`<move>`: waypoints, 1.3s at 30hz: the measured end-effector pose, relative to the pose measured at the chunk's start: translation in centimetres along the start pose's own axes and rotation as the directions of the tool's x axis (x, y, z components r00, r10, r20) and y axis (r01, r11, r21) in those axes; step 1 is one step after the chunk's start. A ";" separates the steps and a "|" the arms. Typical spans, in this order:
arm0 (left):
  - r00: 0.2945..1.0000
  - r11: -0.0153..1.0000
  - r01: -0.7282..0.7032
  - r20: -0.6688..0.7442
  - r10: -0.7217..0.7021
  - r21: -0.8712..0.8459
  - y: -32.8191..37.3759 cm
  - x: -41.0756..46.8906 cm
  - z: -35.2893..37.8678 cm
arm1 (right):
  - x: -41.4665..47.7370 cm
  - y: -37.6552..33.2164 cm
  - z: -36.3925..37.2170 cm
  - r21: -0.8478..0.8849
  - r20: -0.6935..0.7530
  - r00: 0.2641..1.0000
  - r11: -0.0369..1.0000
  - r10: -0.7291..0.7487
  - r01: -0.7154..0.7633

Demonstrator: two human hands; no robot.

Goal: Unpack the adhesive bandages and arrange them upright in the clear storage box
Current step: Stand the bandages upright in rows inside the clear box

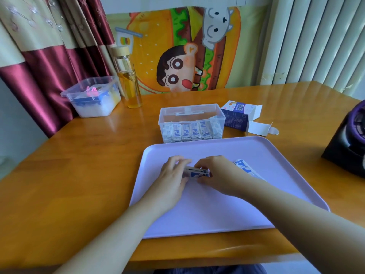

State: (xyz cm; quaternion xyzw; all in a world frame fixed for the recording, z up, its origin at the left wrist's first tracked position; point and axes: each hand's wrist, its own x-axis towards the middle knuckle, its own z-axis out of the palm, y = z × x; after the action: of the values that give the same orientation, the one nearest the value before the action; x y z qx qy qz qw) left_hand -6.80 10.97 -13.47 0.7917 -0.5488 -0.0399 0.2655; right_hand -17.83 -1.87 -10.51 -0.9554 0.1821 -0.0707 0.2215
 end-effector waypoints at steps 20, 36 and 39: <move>0.877 0.473 0.439 0.479 -0.041 -0.764 4.6 8.2 -10.4 | 4.7 -2.3 -12.4 0.246 -0.199 0.964 0.943 -0.179 0.226; 0.918 0.179 0.393 0.374 -0.128 -0.902 5.1 13.2 -8.3 | 7.8 0.0 -10.1 -0.163 -0.190 0.943 0.956 -0.275 0.246; 0.923 0.252 0.376 0.339 -0.181 -0.891 5.1 15.3 -8.8 | 9.6 0.4 -11.9 -0.017 -0.196 0.947 0.967 -0.253 0.255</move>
State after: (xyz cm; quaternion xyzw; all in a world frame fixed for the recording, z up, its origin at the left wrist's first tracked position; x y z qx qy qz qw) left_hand -1.97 -0.67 -0.03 0.5614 -0.2906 -0.4658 0.6193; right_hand -11.66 -10.57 0.50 -0.9583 0.0782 -0.1934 0.1955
